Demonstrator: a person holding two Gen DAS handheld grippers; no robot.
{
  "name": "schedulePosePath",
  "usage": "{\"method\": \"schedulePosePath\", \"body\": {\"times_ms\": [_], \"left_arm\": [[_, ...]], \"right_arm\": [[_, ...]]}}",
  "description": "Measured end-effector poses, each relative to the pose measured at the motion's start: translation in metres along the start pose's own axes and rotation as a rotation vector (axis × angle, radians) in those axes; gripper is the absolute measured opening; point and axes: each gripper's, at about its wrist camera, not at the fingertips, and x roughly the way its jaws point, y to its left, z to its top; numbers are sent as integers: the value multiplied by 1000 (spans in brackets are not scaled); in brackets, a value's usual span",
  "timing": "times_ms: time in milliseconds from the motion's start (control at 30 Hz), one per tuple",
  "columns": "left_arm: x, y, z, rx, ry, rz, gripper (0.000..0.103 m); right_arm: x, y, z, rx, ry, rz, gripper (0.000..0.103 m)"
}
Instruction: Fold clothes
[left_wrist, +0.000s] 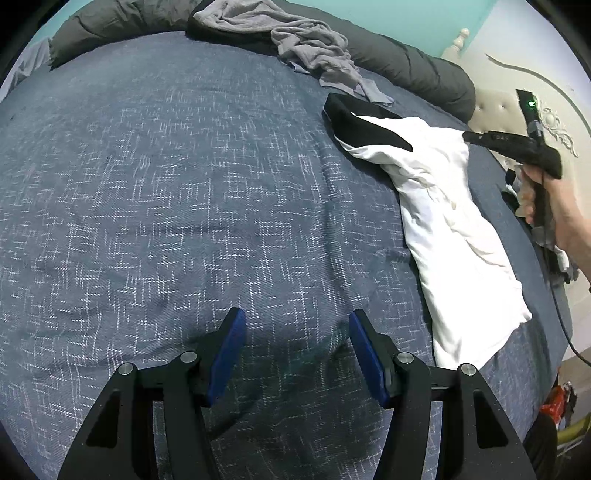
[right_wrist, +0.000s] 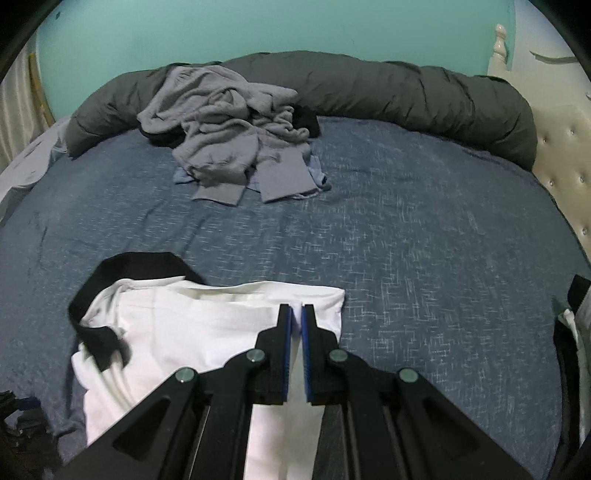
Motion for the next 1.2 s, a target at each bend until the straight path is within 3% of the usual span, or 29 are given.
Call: {"method": "schedulePosePath", "body": {"times_ms": [367,567,733,833,900,1200], "left_arm": [[2,2,0,7,7,-2,62],[6,-1,2,12,13,-6,62],[7,-4,1,16,17,-13,62],[5,-5,0,17,11,-17,62],[4,-6,0,19,9,-19,62],[8,-9,-1,26,16,-20,62]], "right_arm": [[49,-24,7,45,63,-31,5],[72,-32,0,109,127,22,5],[45,-52,1,186,36,20,8],[27,-62,0,225,-7,85,15],[26,-59,0,207,3,112,27],[54,-38,-10,145,100,130,27]]}}
